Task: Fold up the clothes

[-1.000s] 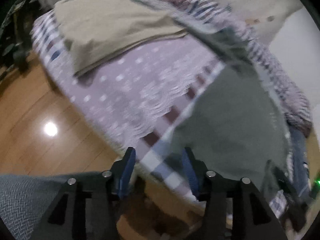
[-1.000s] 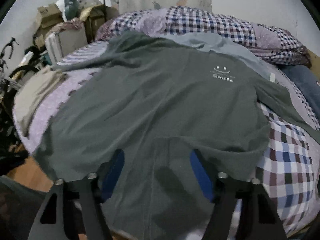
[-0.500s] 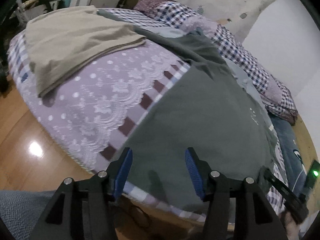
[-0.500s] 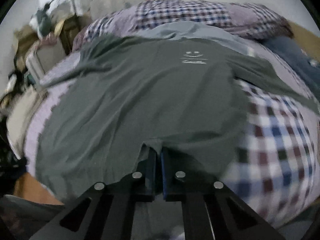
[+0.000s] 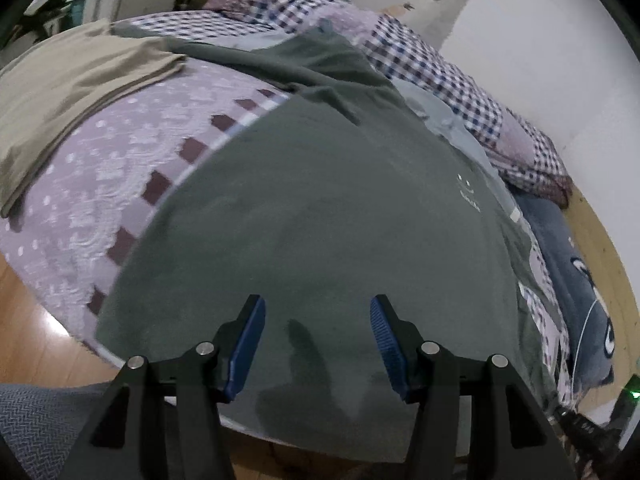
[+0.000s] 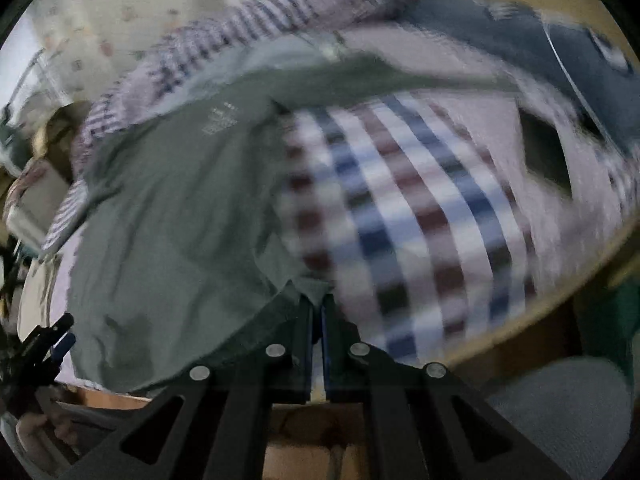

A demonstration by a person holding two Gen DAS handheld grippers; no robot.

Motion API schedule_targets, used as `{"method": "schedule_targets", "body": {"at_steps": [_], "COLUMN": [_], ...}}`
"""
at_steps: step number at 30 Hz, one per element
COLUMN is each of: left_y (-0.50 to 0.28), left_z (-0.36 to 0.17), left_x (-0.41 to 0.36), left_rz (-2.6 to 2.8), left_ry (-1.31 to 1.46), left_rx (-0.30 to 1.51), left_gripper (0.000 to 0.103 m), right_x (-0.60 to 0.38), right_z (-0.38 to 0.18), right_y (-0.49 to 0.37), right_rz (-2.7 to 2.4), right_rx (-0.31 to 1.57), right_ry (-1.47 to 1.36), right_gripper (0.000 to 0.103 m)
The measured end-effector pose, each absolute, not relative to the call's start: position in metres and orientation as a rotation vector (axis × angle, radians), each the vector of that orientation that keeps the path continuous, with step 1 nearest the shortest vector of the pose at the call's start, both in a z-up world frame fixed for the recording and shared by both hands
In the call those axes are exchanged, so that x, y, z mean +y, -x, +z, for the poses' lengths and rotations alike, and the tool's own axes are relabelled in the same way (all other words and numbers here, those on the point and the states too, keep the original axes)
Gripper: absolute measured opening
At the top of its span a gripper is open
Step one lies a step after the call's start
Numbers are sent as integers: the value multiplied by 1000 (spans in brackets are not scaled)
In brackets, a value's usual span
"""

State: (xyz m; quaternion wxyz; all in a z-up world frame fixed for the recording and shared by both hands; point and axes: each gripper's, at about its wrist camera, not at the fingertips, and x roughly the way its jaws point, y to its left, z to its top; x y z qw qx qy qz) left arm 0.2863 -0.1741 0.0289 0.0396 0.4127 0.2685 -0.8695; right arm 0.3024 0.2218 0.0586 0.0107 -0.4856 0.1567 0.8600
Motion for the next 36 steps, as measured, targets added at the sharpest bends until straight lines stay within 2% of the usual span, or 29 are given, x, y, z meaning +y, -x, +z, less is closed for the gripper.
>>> {"method": "schedule_targets", "body": {"at_steps": [5,11,15,18,19,20,24,27,28,31,32,34,36], "left_y": [-278,-273,-274,-275,-275,-275,-273,-272,-272,-271,-270,-264,-257], "left_z": [27,23,23,27,28,30,39,52,59,84,94,113,130], "left_x": [-157,-150,-146,-139,-136,-132,-115,-100,-94,-67,-56,-29,-2], "left_rz": [-2678,-2669,-2681,-2719,-2737,-2758,-2848,-2928,-2963,-3070,-3108,-3191,-3266], "left_ry": [-1310,-1336,-1330,-1312,-1308,-1304,-1301,-1291,-1280,-1203,-1174,-1134,-1097], "left_rx": [771,716,700,677,668,655,597,588,578,494,468,393,314], "left_gripper": [59,59,59,59,59,59,59,59,61,76,76,81,84], "right_x": [247,259,266,265,264,262,253,248,250,264,269,285,307], "right_z": [35,30,49,69,74,78,91,108,114,132,139,152,162], "right_y": [-308,-316,-317,-312,-309,-306,-298,-287,-283,-276,-274,-271,-266], "right_rz": [2526,2407,2431,2524,2560,2591,2694,2793,2821,2890,2911,2933,2927], "right_rx": [568,523,490,502,517,525,512,501,498,509,520,542,572], "right_ry": [1621,1673,1592,1475,1438,1413,1312,1209,1174,1037,982,857,760], "right_gripper": [3,6,8,23,36,42,43,51,57,70,75,81,82]}}
